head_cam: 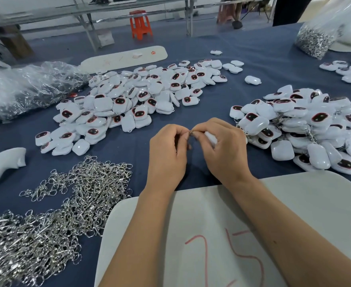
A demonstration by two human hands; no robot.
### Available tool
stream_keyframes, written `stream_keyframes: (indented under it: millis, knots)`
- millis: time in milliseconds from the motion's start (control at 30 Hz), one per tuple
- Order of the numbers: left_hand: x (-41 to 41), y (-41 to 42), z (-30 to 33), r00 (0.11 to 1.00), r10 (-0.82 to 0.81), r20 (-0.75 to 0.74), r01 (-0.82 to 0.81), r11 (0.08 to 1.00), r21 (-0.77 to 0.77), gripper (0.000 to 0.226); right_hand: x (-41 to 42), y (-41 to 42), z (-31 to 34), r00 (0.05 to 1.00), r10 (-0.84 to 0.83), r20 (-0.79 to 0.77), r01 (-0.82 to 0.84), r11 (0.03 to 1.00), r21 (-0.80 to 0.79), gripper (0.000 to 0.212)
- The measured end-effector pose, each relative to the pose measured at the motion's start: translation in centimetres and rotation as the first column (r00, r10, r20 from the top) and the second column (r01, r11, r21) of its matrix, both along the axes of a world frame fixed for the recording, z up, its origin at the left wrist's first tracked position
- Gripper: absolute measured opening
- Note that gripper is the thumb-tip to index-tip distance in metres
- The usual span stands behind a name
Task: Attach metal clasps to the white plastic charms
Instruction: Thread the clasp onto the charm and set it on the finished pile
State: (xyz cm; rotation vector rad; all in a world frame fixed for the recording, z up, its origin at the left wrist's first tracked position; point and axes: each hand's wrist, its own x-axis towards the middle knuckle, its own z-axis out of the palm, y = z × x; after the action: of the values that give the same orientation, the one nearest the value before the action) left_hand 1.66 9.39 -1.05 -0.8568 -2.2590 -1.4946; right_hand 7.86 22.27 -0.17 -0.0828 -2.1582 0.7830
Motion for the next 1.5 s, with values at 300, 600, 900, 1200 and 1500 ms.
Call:
stream_keyframes:
  millis: [300, 600, 900, 1200, 1500]
  knots:
    - [0.5, 0.4, 0.4, 0.999, -0.002, -0.036, 0.002, 1.0, -0.01, 0.014, -0.2, 0.1, 0.0, 0.999, 0.039, 0.015, -0.034, 0.973, -0.229, 0.009]
    - [0.3, 0.5, 0.2, 0.998, -0.038, -0.051, 0.026, 0.978, -0.208, 0.013, -0.9, 1.5, -0.7, 0.974, 0.1, 0.205, 0.041, 0.809, -0.587, 0.057]
    - [0.6, 0.4, 0.3, 0.995, -0.092, -0.022, 0.084, 0.964, -0.252, 0.014, -1.1, 1.9, -0.9, 0.996, 0.087, 0.01, -0.049, 0.648, -0.76, 0.005]
    - [0.6, 0.4, 0.4, 0.994, -0.107, -0.036, 0.095, 0.966, -0.242, 0.016, -1.5, 1.5, -1.1, 0.995, 0.035, 0.094, 0.033, 0.766, -0.642, 0.028]
    - [0.5, 0.4, 0.4, 0.994, -0.095, -0.05, 0.08, 0.966, -0.244, 0.016, -1.7, 1.9, -1.4, 0.982, 0.036, 0.184, 0.078, 0.812, -0.578, 0.01]
